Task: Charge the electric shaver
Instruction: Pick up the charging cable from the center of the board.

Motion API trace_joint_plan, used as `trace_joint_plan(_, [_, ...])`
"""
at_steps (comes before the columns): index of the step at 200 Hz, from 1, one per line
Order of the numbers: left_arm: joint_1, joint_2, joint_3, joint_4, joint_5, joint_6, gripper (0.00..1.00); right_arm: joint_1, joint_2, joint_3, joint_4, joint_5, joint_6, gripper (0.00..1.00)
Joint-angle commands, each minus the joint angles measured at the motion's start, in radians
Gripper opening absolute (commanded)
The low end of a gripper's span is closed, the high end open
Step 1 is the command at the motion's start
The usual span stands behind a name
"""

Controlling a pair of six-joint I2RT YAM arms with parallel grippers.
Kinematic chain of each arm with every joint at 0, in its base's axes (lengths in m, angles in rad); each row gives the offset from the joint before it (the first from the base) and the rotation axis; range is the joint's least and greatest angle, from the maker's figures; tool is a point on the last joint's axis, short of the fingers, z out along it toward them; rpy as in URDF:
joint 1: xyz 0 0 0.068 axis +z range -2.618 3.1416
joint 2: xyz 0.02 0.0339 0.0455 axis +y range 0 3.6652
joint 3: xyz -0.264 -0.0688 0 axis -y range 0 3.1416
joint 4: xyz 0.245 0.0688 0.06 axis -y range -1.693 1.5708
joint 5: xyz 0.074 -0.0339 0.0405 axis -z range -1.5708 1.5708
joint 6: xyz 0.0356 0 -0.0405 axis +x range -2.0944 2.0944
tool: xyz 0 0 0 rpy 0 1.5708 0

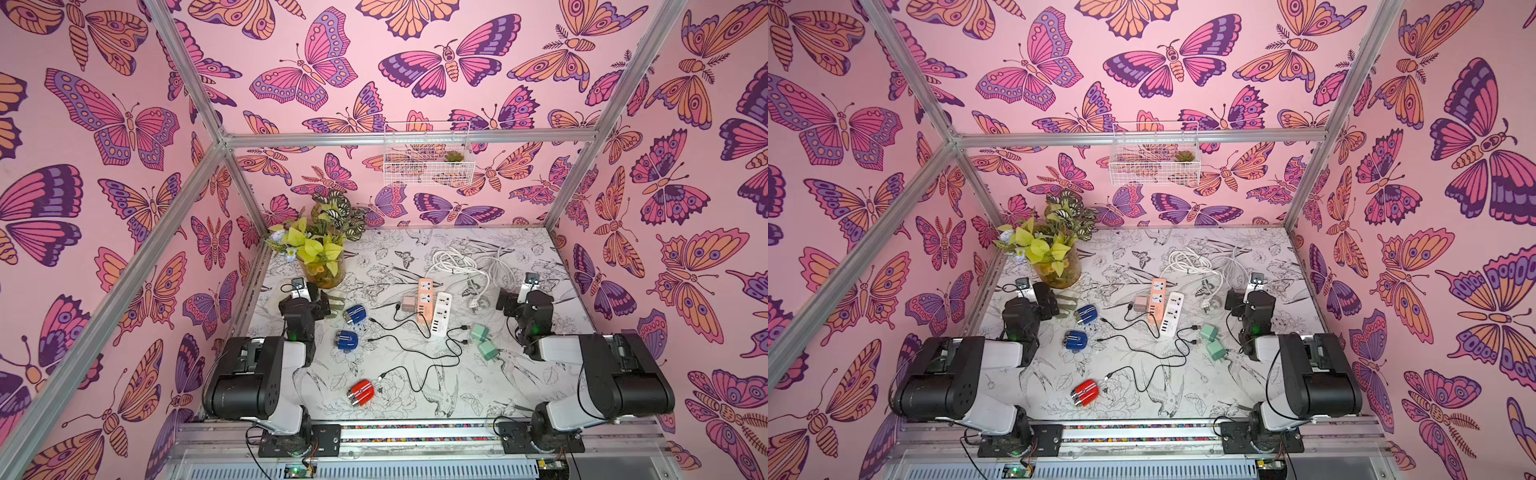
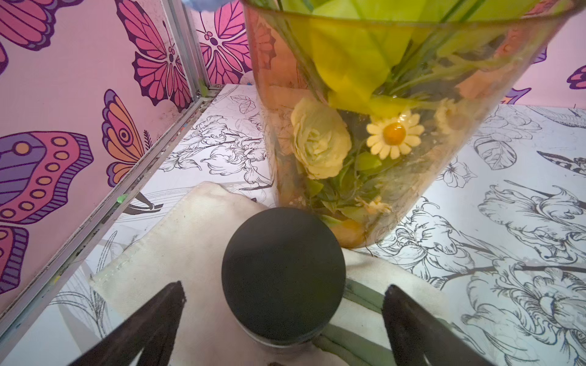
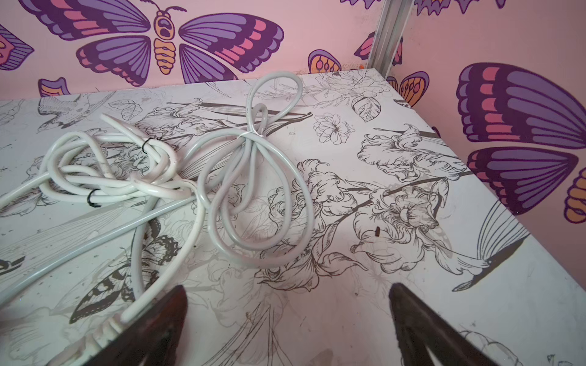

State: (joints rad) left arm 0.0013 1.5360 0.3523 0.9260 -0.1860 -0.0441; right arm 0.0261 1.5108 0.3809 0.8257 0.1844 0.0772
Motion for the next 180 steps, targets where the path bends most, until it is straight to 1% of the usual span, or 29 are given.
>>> trace_joint_plan(1, [-0.003,0.006,0.001,0.007,-0.001,0.012,0.99,0.002,-0.007,0.016,-0.007,-0.007,-0.015,0.99])
trace_joint_plan(126, [-0.003,0.005,-0.003,0.01,0.0,0.012,0.99,0.0,-0.006,0.017,-0.007,-0.006,-0.015,0.99])
trace_joint_plan(133, [-0.004,-0.004,-0.01,0.026,0.01,0.022,0.99,0.002,-0.009,0.015,-0.007,-0.007,-0.016,0.99])
trace_joint_plan(141, [-0.017,-0.042,-0.01,0.001,0.003,0.038,0.99,0.003,-0.013,0.02,0.028,-0.019,-0.029,0.99])
trace_joint_plan(144, [-0.028,-0.063,-0.007,-0.023,-0.019,0.043,0.99,0.01,-0.031,0.033,-0.001,-0.016,-0.038,0.99])
trace_joint_plan(151, [-0.067,-0.119,0.004,-0.073,-0.095,0.063,0.99,0.042,-0.093,0.095,-0.165,0.027,-0.06,0.99])
trace_joint_plan(158, [-0.117,-0.181,0.014,-0.127,-0.187,0.092,0.99,0.082,-0.153,0.195,-0.362,0.137,-0.056,0.99])
trace_joint_plan(165, [-0.169,-0.242,0.03,-0.172,-0.282,0.117,0.99,0.105,-0.197,0.308,-0.535,0.209,-0.01,0.99])
trace_joint_plan(174, [-0.228,-0.337,0.064,-0.23,-0.381,0.127,0.99,0.107,-0.233,0.451,-0.7,0.209,0.085,0.99])
trace_joint_plan(180, [-0.262,-0.387,0.103,-0.292,-0.443,0.115,0.99,0.106,-0.246,0.559,-0.815,0.218,0.2,0.99])
